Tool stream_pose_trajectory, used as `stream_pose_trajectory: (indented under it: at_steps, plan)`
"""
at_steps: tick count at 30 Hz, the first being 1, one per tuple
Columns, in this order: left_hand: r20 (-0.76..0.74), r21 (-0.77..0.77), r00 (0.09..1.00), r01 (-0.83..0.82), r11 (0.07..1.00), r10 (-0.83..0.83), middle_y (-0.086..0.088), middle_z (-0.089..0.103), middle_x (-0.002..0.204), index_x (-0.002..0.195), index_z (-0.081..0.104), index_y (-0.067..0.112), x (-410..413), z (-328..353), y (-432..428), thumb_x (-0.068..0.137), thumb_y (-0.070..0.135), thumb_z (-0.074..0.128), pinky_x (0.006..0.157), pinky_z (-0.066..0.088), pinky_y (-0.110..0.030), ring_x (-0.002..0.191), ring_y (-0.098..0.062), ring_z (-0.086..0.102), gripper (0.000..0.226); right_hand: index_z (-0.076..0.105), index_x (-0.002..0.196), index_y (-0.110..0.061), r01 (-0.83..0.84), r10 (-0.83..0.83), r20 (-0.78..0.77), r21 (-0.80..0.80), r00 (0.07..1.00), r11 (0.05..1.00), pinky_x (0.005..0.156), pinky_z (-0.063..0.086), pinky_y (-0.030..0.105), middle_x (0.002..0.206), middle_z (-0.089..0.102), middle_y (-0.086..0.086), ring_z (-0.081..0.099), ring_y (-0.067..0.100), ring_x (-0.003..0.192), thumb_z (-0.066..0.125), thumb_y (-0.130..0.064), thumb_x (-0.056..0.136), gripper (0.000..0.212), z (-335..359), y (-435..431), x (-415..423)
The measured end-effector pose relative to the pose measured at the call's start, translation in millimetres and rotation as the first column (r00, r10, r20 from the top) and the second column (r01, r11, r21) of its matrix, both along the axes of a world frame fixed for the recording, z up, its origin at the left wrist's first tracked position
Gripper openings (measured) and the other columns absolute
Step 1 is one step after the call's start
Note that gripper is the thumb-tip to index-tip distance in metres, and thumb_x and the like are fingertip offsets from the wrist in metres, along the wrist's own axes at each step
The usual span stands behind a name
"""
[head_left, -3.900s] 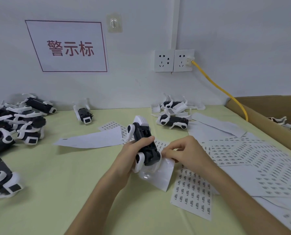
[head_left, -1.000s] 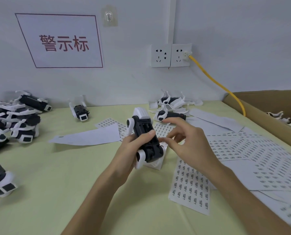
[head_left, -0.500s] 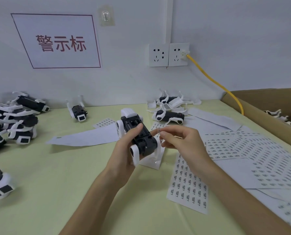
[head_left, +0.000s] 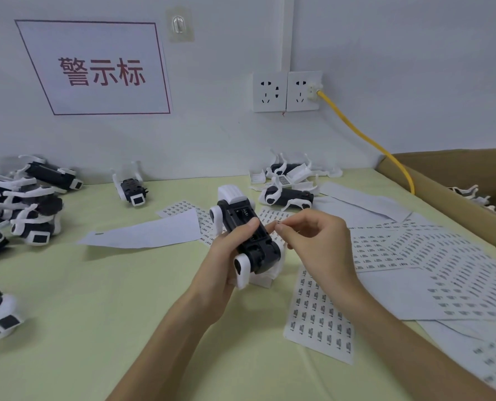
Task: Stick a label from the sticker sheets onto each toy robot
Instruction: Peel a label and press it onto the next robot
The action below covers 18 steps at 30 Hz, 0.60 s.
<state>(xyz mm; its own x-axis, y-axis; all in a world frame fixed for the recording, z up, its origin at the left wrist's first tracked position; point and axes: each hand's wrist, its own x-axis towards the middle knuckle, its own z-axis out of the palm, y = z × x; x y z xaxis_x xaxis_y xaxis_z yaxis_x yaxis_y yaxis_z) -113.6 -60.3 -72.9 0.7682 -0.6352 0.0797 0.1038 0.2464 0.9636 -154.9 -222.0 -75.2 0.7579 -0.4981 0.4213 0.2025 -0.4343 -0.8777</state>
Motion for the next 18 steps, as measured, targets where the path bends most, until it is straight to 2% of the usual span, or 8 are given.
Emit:
stream_pose_trajectory:
  at_steps: [4, 9, 13, 16, 18]
  plan:
    - [-0.013, -0.010, 1.000, -0.009, 1.000, 0.009, 0.006, 0.074, 0.127, 0.103, 0.079, 0.049, -0.7, 1.1, -0.4, 0.079, 0.055, 0.070, 0.115, 0.042, -0.045, 0.122, -0.023, 0.069, 0.027, 0.078, 0.079, -0.024, 0.015, -0.016, -0.020, -0.023, 1.000, 1.000, 0.061, 0.051, 0.015, 0.067, 0.072, -0.012, 0.068, 0.007, 0.064, 0.081, -0.013, 0.083, 0.012, 0.2, 0.5, -0.3]
    - [-0.022, -0.004, 0.999, -0.024, 1.000, 0.024, 0.008, 0.074, 0.128, 0.103, 0.079, 0.049, -0.9, 3.9, 0.5, 0.091, 0.049, 0.063, 0.114, 0.043, -0.043, 0.122, -0.021, 0.069, 0.021, 0.079, 0.079, -0.026, 0.001, -0.001, -0.036, 0.004, 0.999, 1.000, 0.063, 0.053, 0.018, 0.071, 0.073, -0.014, 0.068, 0.007, 0.064, 0.081, -0.015, 0.084, 0.013, 1.5, -1.5, 0.5]
    - [-0.015, 0.001, 1.000, 0.000, 1.000, 0.000, 0.008, 0.074, 0.128, 0.101, 0.078, 0.053, -2.3, 4.5, -1.3, 0.086, 0.052, 0.067, 0.113, 0.043, -0.043, 0.123, -0.022, 0.069, 0.019, 0.077, 0.077, -0.026, 0.011, -0.011, -0.041, -0.015, 0.999, 1.000, 0.062, 0.052, 0.019, 0.070, 0.072, -0.013, 0.067, 0.008, 0.063, 0.079, -0.016, 0.086, 0.014, 0.9, -2.5, 1.3]
    - [-0.042, -0.009, 0.999, -0.011, 1.000, 0.010, 0.004, 0.074, 0.128, 0.106, 0.079, 0.048, -1.5, 2.6, -2.1, 0.082, 0.052, 0.069, 0.109, 0.046, -0.040, 0.121, -0.020, 0.070, 0.026, 0.076, 0.077, -0.025, 0.020, -0.021, -0.035, -0.054, 0.999, 0.998, 0.059, 0.048, 0.015, 0.067, 0.071, -0.013, 0.065, 0.007, 0.060, 0.078, -0.016, 0.087, 0.014, -0.5, -2.1, 2.4]
    - [-0.066, -0.031, 0.997, -0.050, 0.998, 0.047, 0.003, 0.073, 0.131, 0.110, 0.078, 0.043, -1.0, 2.4, -2.2, 0.082, 0.051, 0.071, 0.104, 0.048, -0.037, 0.120, -0.017, 0.070, 0.029, 0.076, 0.078, -0.023, 0.045, -0.045, 0.003, -0.068, 0.999, 0.997, 0.061, 0.050, 0.018, 0.067, 0.071, -0.012, 0.065, 0.008, 0.060, 0.078, -0.015, 0.086, 0.012, -0.8, -1.7, 2.1]
